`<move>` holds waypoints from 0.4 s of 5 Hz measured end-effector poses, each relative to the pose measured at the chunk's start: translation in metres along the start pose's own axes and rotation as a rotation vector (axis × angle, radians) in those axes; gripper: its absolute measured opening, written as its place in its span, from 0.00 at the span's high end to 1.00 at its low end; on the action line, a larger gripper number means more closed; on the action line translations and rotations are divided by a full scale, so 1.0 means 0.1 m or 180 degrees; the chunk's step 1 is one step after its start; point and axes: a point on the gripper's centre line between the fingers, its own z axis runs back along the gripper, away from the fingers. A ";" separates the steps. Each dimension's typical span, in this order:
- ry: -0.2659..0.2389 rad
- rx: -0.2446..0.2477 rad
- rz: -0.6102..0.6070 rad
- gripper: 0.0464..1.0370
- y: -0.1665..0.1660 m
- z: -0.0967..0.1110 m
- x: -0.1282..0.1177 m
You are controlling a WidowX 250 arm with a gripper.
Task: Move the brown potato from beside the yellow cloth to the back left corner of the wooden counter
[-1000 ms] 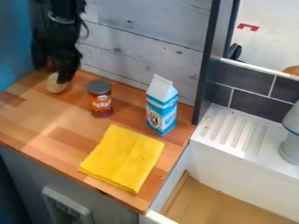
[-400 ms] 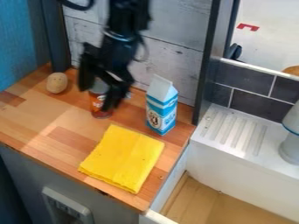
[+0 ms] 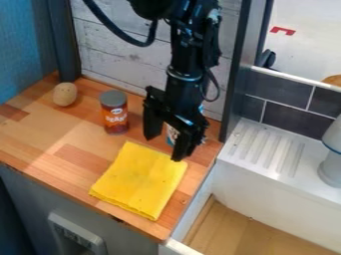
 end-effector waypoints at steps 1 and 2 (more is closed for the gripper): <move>0.0156 -0.0134 0.0288 0.04 -0.04 -0.08 -0.15; 0.0039 -0.0082 0.0682 0.04 0.11 0.13 -0.35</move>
